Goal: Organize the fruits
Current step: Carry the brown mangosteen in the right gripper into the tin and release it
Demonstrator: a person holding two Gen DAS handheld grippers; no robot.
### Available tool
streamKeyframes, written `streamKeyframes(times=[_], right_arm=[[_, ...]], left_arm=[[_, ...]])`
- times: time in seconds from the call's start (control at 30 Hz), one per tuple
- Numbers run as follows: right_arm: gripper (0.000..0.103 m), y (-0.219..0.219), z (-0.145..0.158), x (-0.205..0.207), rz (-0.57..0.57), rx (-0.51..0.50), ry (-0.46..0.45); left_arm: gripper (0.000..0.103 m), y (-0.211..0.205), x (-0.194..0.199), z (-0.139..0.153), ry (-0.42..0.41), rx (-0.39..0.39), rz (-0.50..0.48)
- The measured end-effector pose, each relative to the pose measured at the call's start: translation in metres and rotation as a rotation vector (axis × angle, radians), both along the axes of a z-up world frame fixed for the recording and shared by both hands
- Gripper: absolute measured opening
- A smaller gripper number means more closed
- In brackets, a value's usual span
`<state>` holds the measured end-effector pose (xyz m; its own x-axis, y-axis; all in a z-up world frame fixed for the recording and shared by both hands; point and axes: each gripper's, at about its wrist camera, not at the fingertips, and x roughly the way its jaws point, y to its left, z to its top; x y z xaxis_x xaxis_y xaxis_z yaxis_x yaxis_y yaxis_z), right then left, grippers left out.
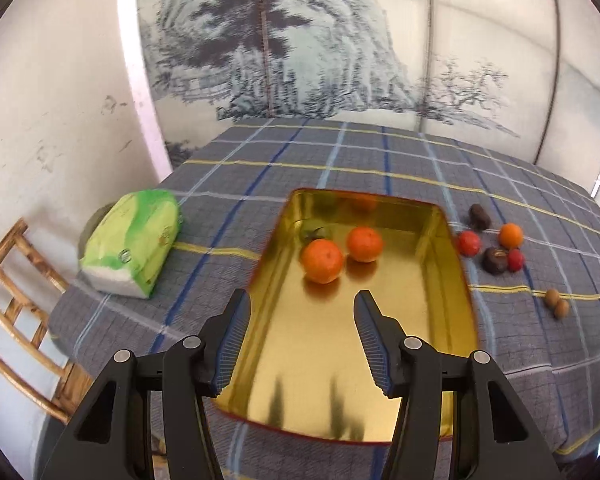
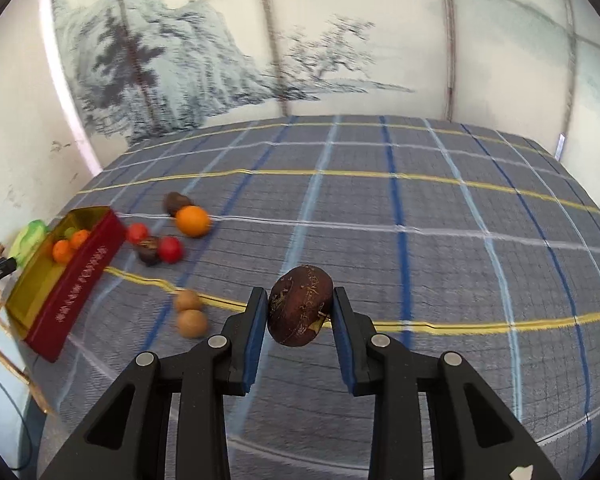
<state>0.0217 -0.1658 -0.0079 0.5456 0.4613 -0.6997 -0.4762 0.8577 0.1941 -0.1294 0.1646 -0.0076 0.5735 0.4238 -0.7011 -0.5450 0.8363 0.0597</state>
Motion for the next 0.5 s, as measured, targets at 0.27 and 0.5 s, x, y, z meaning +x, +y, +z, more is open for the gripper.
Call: streamKeyframes(times=[0.27,0.5], right_arm=[[0.029,0.070,0.028,-0.033,0.191,0.029,-0.030],[0.029,0.166,0.052,-0.062,0.453,0.090,0.000]], left_arm=[[0.055,0.024,-0.025,-0.010,0.019,0.003,0.107],[0.063,0.031,-0.044,-0.005,0.015,0.030,0.144]])
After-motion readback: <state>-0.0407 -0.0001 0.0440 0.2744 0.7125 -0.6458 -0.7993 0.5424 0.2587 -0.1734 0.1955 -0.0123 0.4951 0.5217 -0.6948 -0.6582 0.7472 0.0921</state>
